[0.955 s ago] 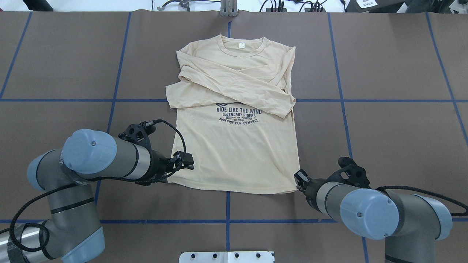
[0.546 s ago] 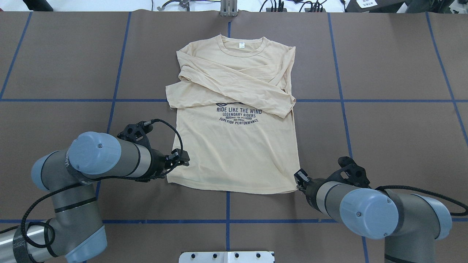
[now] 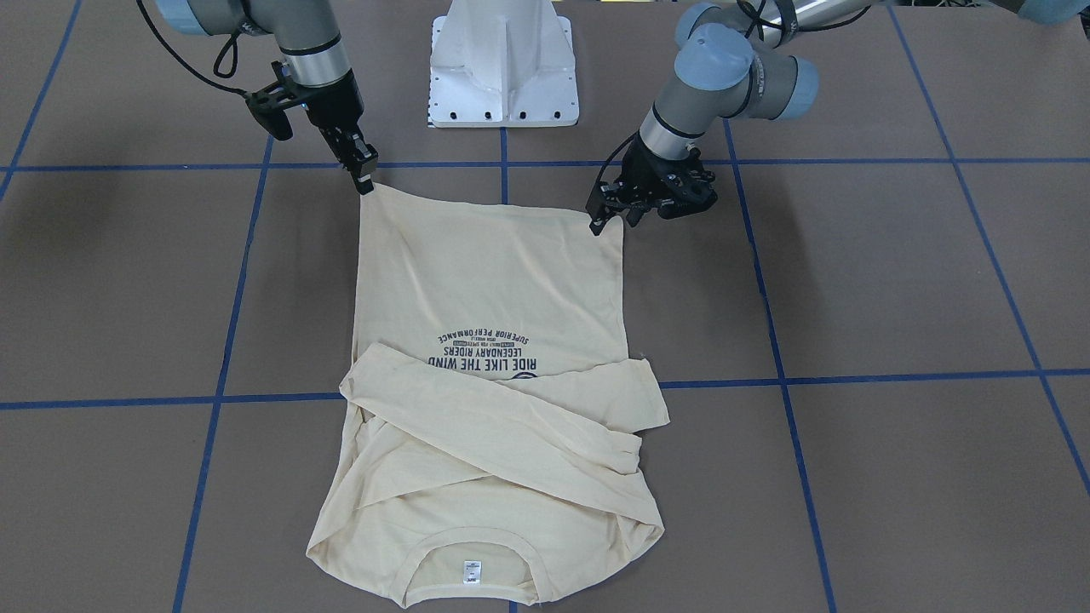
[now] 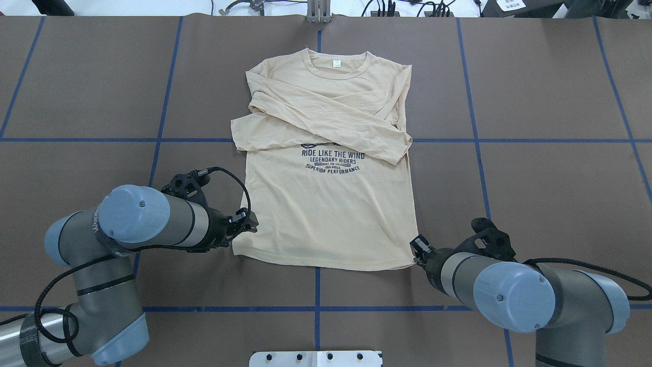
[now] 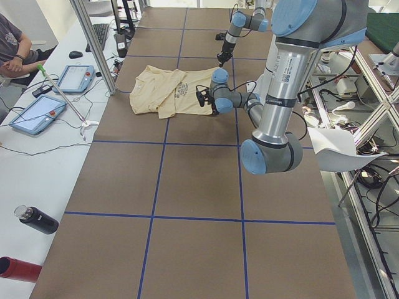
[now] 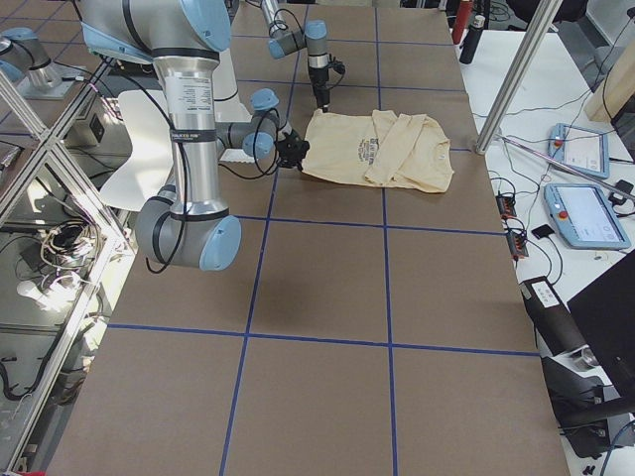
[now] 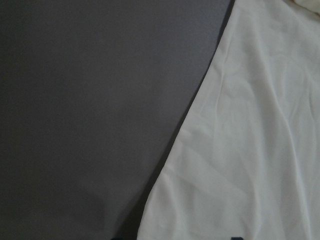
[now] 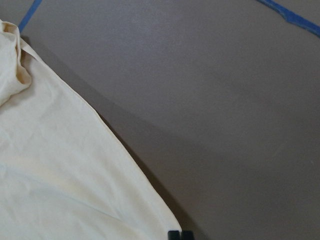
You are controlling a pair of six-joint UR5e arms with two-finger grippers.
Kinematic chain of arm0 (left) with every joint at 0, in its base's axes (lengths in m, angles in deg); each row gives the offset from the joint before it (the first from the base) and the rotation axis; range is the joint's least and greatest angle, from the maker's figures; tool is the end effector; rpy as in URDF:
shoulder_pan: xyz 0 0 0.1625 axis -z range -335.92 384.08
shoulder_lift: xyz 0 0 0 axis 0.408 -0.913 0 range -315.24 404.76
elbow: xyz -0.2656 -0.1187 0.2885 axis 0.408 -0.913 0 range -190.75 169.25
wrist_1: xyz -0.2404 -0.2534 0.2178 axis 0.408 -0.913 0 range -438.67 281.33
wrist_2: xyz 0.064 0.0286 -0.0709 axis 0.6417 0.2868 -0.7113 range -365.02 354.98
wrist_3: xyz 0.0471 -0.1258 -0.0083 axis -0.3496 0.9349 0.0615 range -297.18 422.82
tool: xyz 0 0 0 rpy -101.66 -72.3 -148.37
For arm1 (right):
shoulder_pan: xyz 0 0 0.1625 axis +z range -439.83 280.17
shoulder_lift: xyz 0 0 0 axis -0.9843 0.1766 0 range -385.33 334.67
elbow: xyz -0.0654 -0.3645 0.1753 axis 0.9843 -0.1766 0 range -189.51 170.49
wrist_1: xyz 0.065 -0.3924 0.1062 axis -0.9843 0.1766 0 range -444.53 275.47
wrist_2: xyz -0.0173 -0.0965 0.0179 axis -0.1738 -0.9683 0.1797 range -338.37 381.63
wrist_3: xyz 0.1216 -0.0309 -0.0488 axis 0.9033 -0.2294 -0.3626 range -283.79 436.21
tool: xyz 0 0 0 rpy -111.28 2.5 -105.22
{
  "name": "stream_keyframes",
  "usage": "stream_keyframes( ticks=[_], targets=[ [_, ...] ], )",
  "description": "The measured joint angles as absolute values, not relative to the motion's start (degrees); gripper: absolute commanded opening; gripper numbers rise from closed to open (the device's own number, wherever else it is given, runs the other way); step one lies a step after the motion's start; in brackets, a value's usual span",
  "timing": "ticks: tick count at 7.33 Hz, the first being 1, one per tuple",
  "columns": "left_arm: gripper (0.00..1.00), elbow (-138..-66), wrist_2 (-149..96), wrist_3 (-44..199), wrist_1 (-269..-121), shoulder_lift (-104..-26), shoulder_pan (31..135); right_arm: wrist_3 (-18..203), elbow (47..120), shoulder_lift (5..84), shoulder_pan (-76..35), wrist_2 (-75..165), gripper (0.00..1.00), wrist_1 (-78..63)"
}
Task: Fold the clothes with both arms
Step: 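Lower the left gripper to the other hem corner and grasp both hem corners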
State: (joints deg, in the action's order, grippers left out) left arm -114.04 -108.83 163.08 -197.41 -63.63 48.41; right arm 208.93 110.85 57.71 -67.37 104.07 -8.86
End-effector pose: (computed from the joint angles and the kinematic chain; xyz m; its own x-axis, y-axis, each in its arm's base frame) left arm 0.5266 -0.3491 0.3246 0.4050 -0.3731 -0.8347 0.2878 0.9186 -0.2709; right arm -0.4809 -0.2609 0.3377 0.2316 0.7400 0.6315 -0.6422 0.6039 -0.4721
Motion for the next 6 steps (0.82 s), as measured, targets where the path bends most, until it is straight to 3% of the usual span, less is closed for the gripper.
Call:
stream_keyframes(
  ticks=[5, 6],
  targets=[
    [0.7, -114.2, -108.9, 163.5, -197.3, -63.1, 47.9, 208.9, 110.7, 57.6, -67.3, 104.1, 0.0, -8.9],
    [0.65, -114.2, -109.0, 163.8, -197.3, -63.0, 47.8, 208.9, 110.7, 57.6, -67.3, 104.1, 0.0, -8.9]
  ],
)
